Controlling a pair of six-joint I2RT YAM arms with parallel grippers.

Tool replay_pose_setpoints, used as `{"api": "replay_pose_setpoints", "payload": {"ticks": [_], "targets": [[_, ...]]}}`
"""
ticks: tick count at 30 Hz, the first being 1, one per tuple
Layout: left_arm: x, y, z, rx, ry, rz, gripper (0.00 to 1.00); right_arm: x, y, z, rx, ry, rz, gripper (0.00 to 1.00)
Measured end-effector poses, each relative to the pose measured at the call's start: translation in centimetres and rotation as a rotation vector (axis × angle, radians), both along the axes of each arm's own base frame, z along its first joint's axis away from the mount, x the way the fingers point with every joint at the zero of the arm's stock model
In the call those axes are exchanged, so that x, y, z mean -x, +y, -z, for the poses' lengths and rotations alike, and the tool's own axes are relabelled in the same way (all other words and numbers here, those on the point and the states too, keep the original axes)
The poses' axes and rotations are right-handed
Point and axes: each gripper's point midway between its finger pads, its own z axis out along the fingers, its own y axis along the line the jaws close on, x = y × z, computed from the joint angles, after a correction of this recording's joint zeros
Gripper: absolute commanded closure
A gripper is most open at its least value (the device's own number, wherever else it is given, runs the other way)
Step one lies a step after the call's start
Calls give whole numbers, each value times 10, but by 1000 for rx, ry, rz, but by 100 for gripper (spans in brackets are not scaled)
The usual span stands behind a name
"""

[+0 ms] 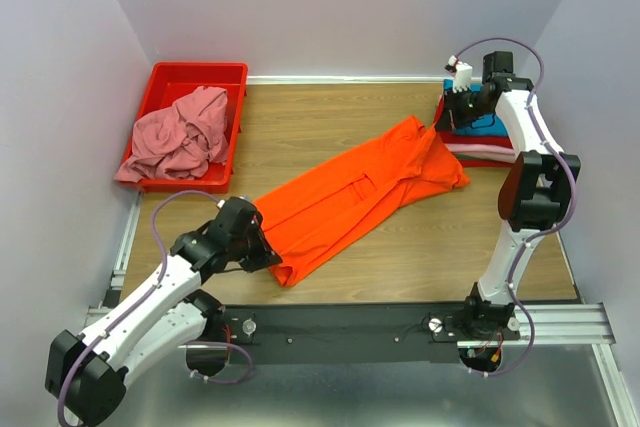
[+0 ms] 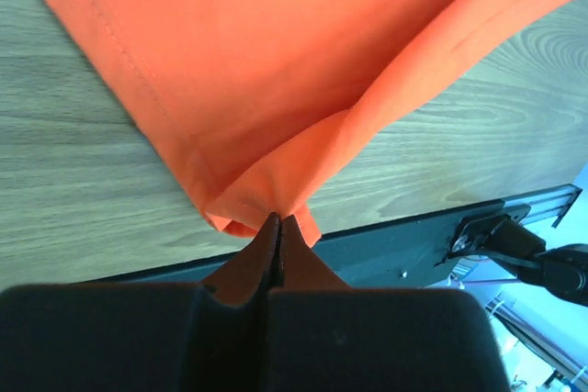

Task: Fold and stack the t-shirts
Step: Fold the tshirt

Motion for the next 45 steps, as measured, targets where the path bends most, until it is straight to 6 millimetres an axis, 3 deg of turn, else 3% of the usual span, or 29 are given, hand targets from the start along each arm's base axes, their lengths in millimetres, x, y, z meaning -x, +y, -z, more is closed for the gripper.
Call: {"api": "replay_pose_setpoints", "payload": {"ticks": [8,20,26,45], "targets": [[5,6,17,-10,59,-24,100,-4,-3,-2,11,-10,16,99],[-9,15,26,-71,74,-38,100,-10,-4,2,15,-11,35,100],[-20,21,26,-108,62,-39,100,-11,-5,6,14,-8,38,100],[-26,25,28,-133,47,-25,100,-18,2,13,15,-6,27,100]]}}
